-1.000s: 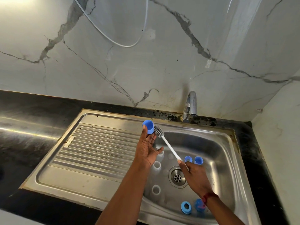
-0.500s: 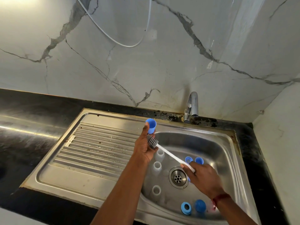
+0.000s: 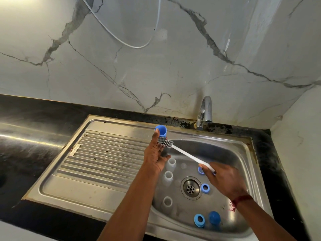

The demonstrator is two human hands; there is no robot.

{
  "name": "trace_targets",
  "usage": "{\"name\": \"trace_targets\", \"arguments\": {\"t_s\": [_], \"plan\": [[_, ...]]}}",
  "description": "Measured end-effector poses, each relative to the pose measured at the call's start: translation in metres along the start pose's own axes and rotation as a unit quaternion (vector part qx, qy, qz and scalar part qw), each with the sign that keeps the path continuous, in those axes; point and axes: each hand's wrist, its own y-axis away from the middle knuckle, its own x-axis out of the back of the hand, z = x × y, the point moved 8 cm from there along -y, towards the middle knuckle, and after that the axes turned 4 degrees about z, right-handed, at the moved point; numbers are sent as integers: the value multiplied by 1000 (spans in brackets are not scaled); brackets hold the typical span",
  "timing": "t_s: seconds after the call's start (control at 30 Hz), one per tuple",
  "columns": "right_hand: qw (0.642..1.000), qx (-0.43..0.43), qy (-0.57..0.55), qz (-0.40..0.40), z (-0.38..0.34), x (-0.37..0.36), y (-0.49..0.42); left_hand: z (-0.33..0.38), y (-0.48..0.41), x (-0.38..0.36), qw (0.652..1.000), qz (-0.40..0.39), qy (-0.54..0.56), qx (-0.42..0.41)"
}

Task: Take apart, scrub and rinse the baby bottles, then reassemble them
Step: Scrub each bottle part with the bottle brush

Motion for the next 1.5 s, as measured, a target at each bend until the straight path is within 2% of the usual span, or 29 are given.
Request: {"name": "trace_targets", "arguments": {"t_s": [0.1, 0.3, 0.4, 0.6, 0.7, 0.83, 1.07, 1.33, 1.5], "plan": [[1000, 9, -8, 2, 0, 2, -3, -1, 0, 0, 1000, -1, 1, 4], [997, 7, 6, -81, -4, -10, -4, -10, -1, 5, 1000, 16, -8, -2], [998, -6, -8, -62, -9, -5, -8, -8, -3, 5, 999, 38, -5, -7], [990, -90, -45, -97, -27, -20, 5, -4, 1, -12, 998, 42, 38, -14], [976, -149, -98, -129, -37, -29, 13, -3, 1, -14, 997, 48, 62, -28], [972, -171, -131, -97, -50, -32, 17, 1, 0, -19, 994, 47, 94, -39], [925, -262, -239, -140, -66, -52, 22, 2, -9, -26, 995, 26, 59, -82], [913, -267, -296, -86, -78, -36, 12, 11, 2, -30, 993, 29, 68, -93], [868, -319, -341, -167, -84, -59, 17, 2, -5, -15, 994, 60, 40, -78]]}}
